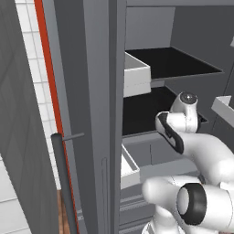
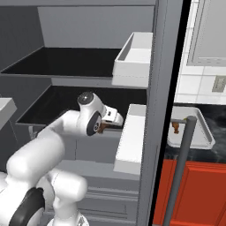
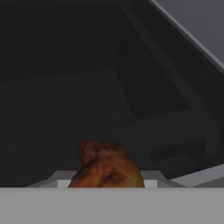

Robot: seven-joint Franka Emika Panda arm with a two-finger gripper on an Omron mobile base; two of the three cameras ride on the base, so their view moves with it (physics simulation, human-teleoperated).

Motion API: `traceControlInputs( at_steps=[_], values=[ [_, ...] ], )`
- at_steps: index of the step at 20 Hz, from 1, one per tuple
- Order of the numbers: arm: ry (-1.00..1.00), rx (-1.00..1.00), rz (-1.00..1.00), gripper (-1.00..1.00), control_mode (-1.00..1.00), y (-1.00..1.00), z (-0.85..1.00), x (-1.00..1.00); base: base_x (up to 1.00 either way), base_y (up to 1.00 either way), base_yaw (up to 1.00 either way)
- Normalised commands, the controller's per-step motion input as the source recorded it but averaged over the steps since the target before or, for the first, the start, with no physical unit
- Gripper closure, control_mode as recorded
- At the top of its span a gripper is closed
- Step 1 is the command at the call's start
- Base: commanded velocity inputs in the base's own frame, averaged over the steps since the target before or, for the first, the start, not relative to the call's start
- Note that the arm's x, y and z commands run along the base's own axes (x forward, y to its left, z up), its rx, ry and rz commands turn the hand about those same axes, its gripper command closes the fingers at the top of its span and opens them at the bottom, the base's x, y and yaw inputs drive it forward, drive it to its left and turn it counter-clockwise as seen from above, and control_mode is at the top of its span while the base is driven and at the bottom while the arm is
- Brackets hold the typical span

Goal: Place one lemon and one chicken drumstick in each tupperware on the nearby counter, to pack two identical lunches.

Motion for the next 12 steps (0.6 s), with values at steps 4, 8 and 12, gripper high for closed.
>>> traceControlInputs(
  at_steps=[4, 8, 12],
  values=[
    [0.05, -0.05, 0.11, 1.00, -1.00, 0.37, 0.76, -1.00, 0.00, 0.00, 0.00],
    [0.01, -0.07, 0.09, 1.00, -1.00, 0.32, 0.50, -1.00, 0.00, 0.00, 0.00],
    [-0.07, -0.04, 0.03, 1.00, -1.00, 0.06, 0.49, -1.00, 0.00, 0.00, 0.00]
  ],
)
